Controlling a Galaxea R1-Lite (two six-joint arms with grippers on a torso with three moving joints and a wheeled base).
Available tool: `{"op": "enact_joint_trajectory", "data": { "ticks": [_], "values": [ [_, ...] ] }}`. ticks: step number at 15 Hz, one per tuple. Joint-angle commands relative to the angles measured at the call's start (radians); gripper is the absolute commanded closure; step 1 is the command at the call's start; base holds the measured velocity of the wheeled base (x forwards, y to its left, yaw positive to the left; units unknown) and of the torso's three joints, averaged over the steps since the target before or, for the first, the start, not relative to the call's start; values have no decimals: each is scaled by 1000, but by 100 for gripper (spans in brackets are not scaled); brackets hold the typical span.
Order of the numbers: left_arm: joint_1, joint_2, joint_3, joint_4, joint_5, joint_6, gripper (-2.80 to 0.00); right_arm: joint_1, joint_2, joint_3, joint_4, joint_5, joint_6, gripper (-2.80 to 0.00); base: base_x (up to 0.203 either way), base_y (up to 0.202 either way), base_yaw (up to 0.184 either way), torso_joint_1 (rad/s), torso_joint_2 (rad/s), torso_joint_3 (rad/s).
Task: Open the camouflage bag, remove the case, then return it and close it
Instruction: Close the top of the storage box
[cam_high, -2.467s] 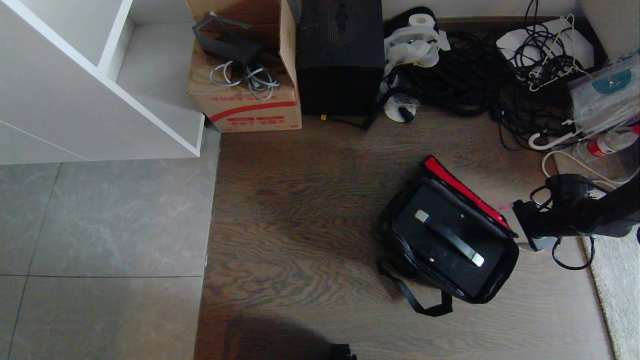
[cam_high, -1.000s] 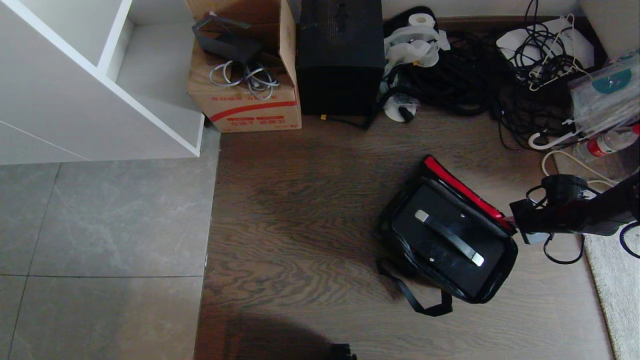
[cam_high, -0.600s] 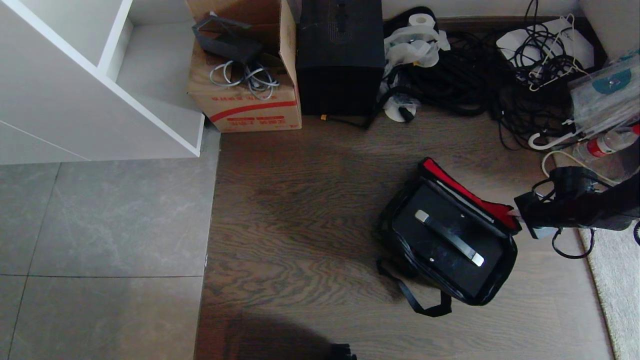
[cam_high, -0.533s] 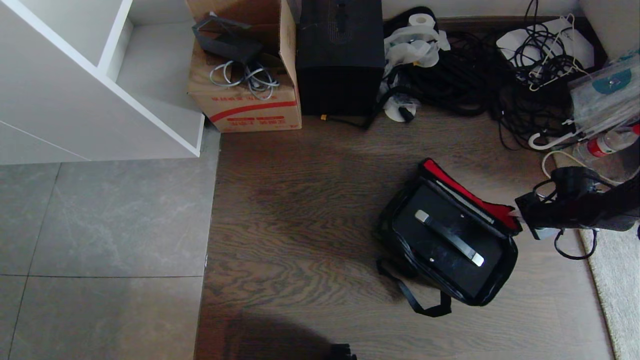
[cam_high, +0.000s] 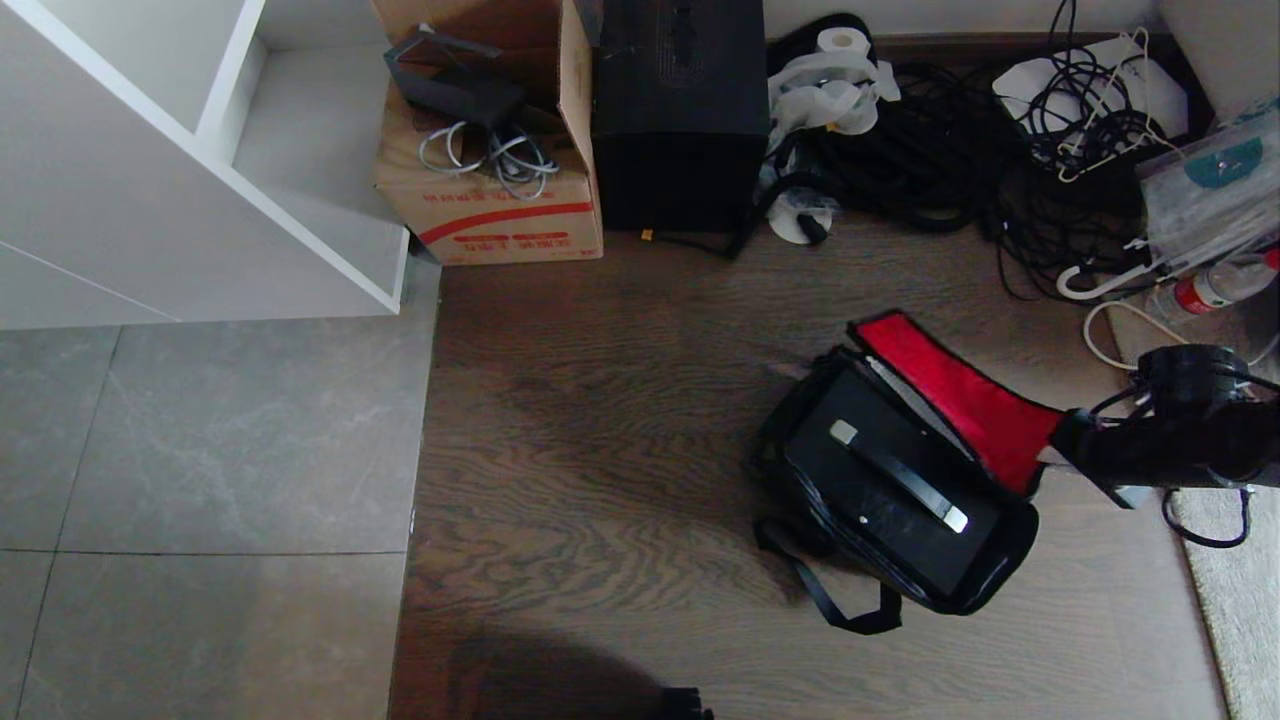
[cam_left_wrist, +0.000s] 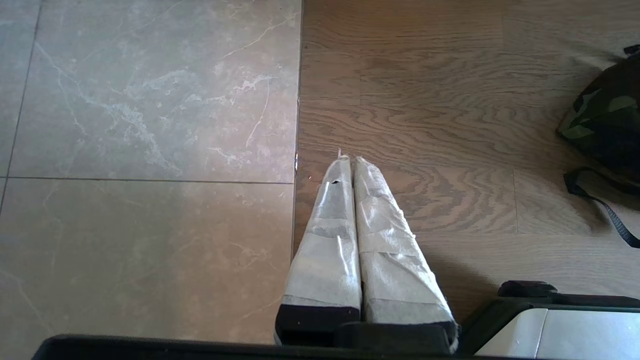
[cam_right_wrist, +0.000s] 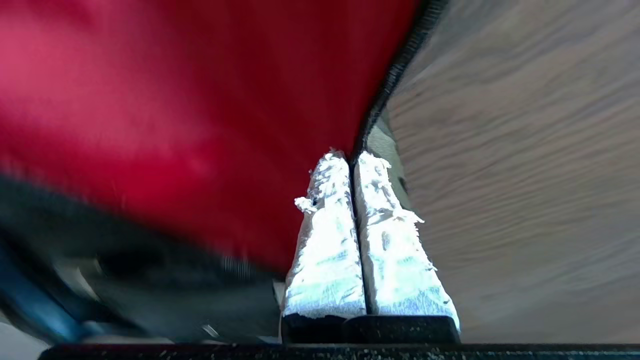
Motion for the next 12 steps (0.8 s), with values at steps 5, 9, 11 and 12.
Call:
{"op": "enact_joint_trajectory", "data": {
  "ticks": [5,9,11,12],
  "values": [
    [0,-2,9,-1,0,0,0,14,-139,235,-102,31,-360,0,0,0,0,0,0,0],
    [0,-2,9,-1,0,0,0,65,-176,355,-189,33,-431,0,0,0,0,0,0,0],
    [0,-2,9,-1,0,0,0,94,-198,425,-223,33,-501,0,0,0,0,0,0,0],
    [0,-2,9,-1,0,0,0,111,-207,443,-243,33,-518,0,0,0,0,0,0,0]
  ]
}}
